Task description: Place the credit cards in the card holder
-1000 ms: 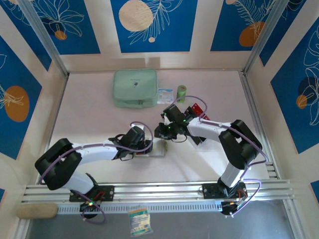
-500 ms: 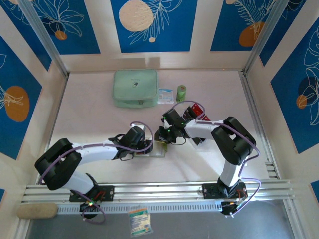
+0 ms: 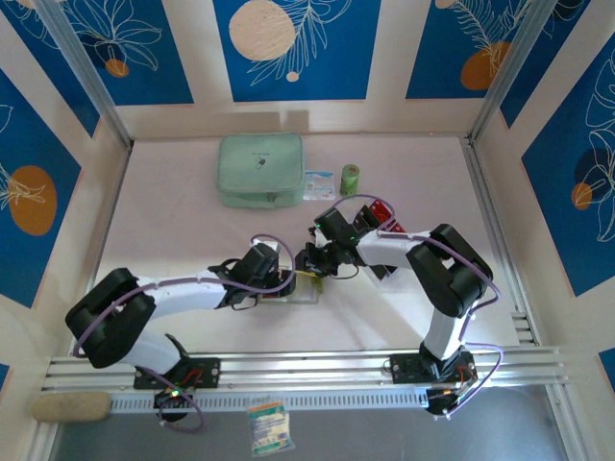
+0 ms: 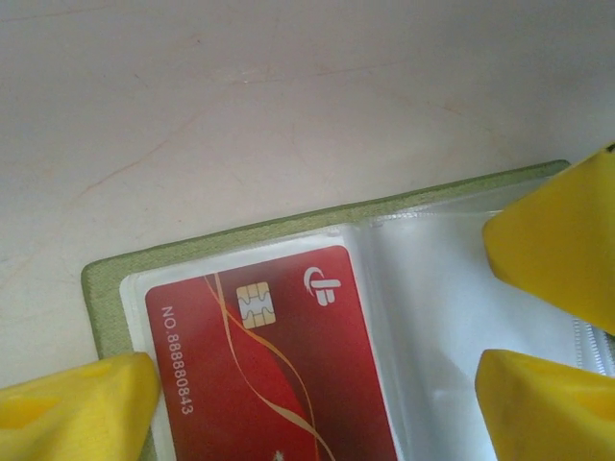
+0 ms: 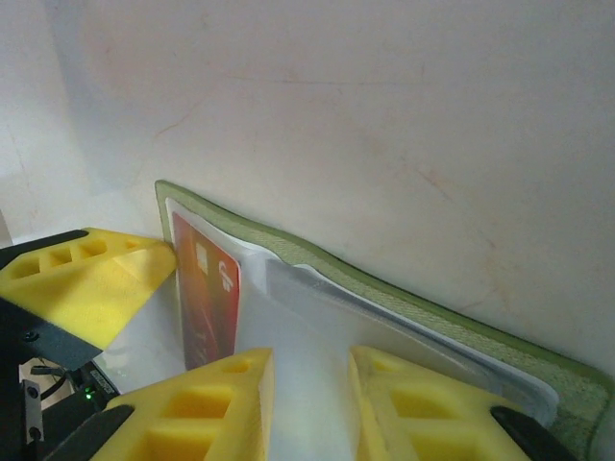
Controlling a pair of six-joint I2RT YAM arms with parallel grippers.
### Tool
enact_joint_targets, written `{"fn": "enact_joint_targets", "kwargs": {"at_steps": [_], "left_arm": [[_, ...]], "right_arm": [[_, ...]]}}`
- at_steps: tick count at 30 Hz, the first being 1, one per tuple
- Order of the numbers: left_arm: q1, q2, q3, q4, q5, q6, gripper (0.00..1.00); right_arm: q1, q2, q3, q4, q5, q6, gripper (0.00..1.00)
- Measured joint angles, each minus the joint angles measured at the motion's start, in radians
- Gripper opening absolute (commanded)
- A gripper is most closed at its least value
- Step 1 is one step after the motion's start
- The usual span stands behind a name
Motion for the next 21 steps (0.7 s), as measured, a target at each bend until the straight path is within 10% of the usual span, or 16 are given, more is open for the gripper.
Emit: {"fn": "enact_joint_targets", "kwargs": {"at_steps": [21], "left_arm": [[0.000,-0.344,-0.005,-0.157,-0.070,-0.042,1.00]], "right_arm": [[0.058,-0.041,0.099,-0.001,-0.026,0.055,0.58]]}}
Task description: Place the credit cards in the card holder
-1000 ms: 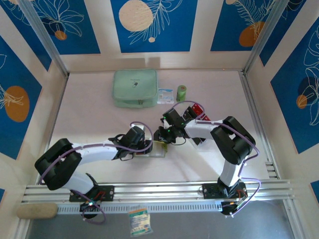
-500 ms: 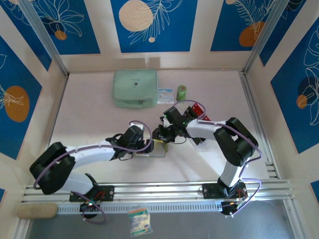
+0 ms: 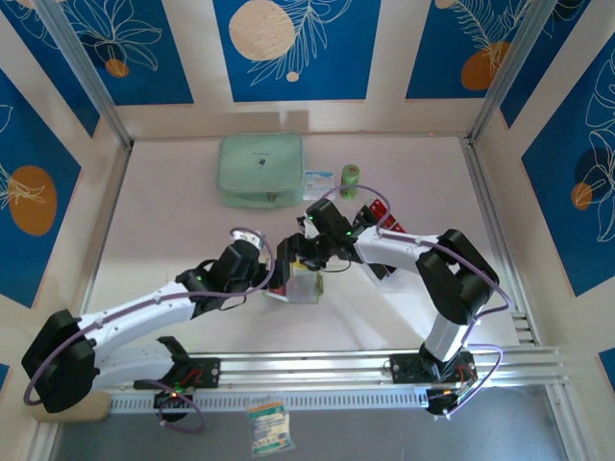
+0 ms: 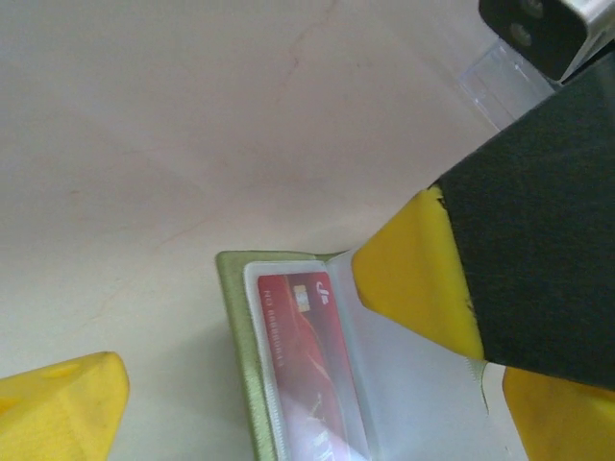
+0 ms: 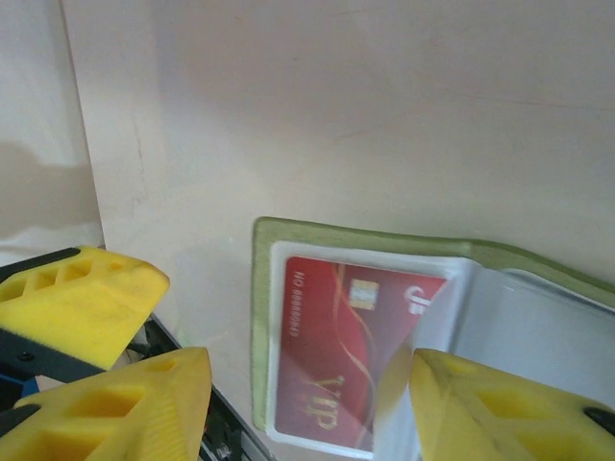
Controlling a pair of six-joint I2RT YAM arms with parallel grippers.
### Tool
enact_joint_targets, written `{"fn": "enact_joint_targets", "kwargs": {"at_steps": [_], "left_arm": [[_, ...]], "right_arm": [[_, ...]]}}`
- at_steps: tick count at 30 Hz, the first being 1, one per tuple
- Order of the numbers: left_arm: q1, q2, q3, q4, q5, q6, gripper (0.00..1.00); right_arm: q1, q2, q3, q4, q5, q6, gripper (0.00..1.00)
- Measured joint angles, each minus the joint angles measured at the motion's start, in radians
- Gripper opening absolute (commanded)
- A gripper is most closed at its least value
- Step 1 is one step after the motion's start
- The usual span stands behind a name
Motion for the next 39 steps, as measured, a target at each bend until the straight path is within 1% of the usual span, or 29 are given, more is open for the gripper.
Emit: {"fn": "enact_joint_targets", "kwargs": {"at_steps": [7,10,14,19,30,35,39], "left_arm": [[0.000,-0.074,-0.042,-0.024,-0.042,-0.019,1.00],[0.000,-0.085,-0.054,-0.023,-0.051,-0.030,1.00],[0.000,-0.082,-0.068,-0.020,-0.054,-0.032,1.00],[0.000,-0.041,-0.087,-0.005,-0.054,-0.032,1.00],[0.000,0.114,-0.123,0.065,-0.047,-0.035,1.00],[0.000,0.145,-0.125,0.068,-0.060,-0.059,1.00],[0.000,0.146,-0.125,0.066,-0.076,-0.074,1.00]], "right_arm": [[0.025,0.105,0.058,0.011,-0.003,0.028,0.58],[0.030,0.148,0.076,0.012,-0.004,0.036,0.58],[0.030,0.167,0.078,0.016,-0.005,0.050,0.58],[0.030,0.167,0.077,0.025,-0.004,0.058,0.58],[0.028,0.166,0.077,0.027,-0.004,0.069,0.58],[0.024,0.157,0.077,0.025,-0.004,0.068,0.58],[0.013,0.107,0.071,0.009,-0.003,0.060,0.58]]}}
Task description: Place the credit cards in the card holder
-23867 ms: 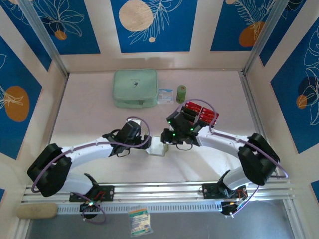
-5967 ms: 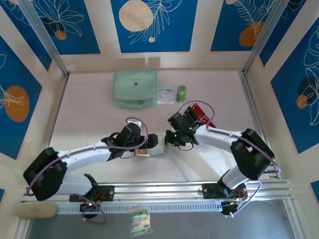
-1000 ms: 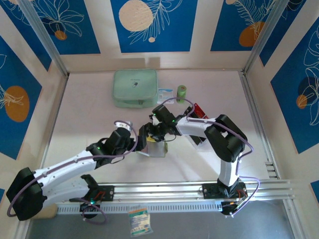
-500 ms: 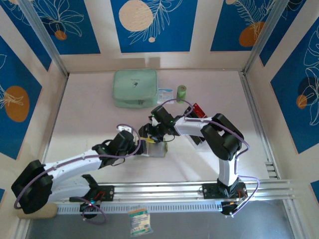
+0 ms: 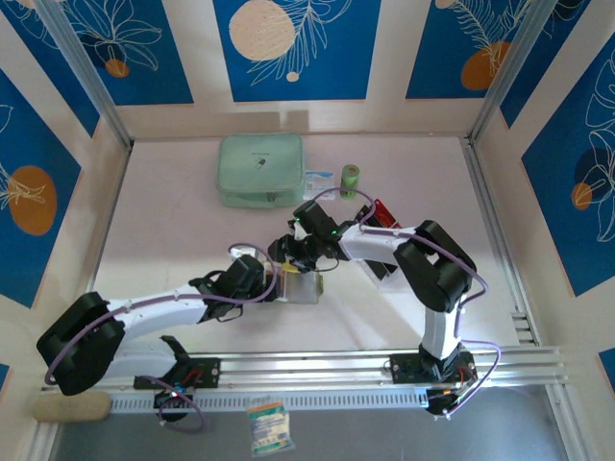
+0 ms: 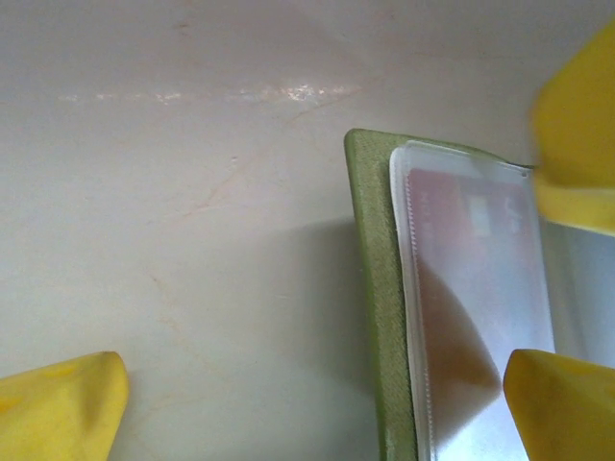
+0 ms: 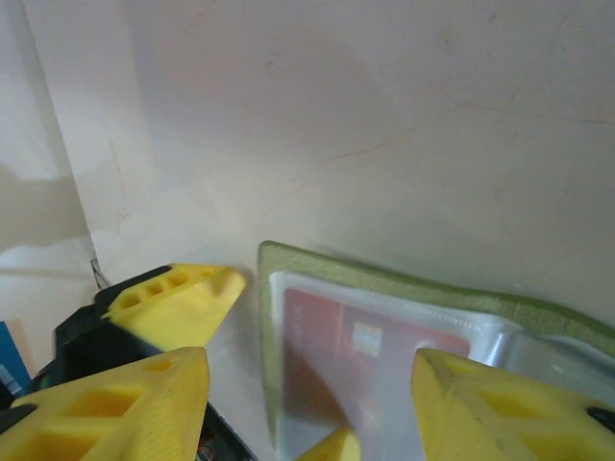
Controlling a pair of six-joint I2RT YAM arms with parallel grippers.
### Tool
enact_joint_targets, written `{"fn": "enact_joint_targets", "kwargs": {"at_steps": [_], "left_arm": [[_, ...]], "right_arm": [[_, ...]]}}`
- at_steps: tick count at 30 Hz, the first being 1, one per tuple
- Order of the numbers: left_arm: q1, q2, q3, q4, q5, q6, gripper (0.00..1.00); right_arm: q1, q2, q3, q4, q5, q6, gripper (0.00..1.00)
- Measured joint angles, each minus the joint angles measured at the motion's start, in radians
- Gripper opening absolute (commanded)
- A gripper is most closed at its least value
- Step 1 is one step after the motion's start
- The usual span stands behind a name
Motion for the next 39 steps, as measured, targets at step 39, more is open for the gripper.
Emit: {"fn": "enact_joint_targets", "kwargs": {"at_steps": [39], "left_arm": [[0.000,0.004,0.000,-0.038,-0.047,-0.036,1.00]], "right_arm": [[-0.285,-0.335,-0.046,-0.769,0.664,-0.598,0.33]]}}
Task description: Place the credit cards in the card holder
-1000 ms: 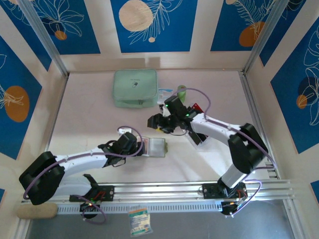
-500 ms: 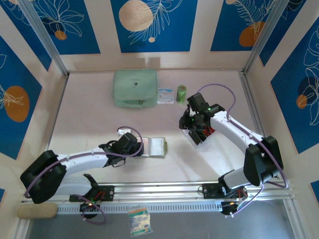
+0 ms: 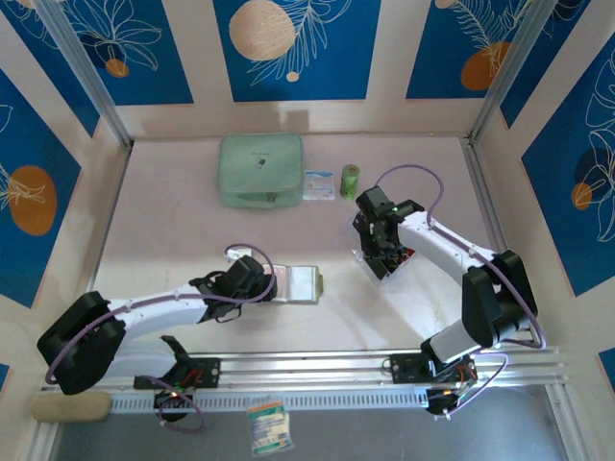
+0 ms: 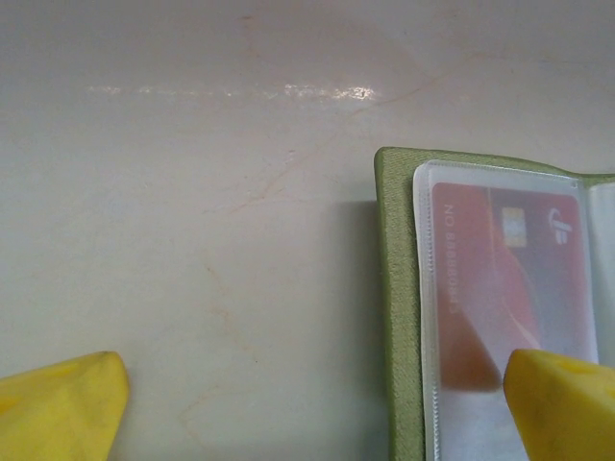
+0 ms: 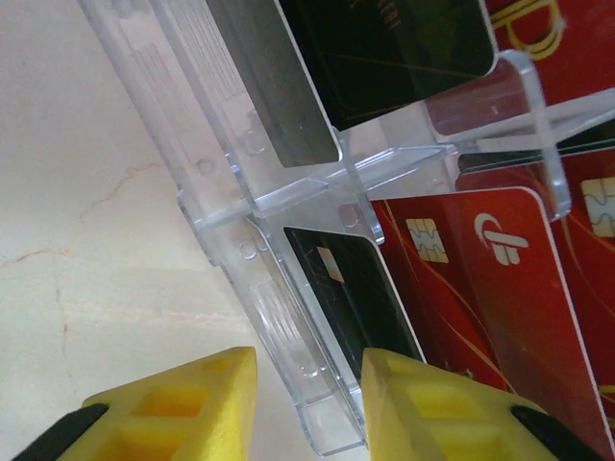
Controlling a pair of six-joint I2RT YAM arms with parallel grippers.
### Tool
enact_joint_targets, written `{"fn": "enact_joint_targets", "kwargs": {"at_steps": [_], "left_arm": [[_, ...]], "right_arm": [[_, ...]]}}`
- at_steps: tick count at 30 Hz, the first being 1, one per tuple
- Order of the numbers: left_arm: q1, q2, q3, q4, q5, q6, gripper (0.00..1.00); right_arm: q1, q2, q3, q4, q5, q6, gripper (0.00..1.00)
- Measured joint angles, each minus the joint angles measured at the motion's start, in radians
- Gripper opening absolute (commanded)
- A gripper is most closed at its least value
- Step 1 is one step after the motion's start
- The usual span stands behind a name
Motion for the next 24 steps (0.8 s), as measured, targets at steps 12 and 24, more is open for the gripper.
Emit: {"fn": "enact_joint_targets", "kwargs": {"at_steps": [12,24], "left_arm": [[0.000,0.000,0.000,0.000,0.000,0.000,1.00],[0.000,-0.011,0.000,0.000,0.000,0.000,1.00]], "right_arm": [[0.076,0.103,0.004,-0.023,0.097,-0.005,0.27],[0.079,0.097,0.010,-0.038,0.115,-0.006,0.27]]}}
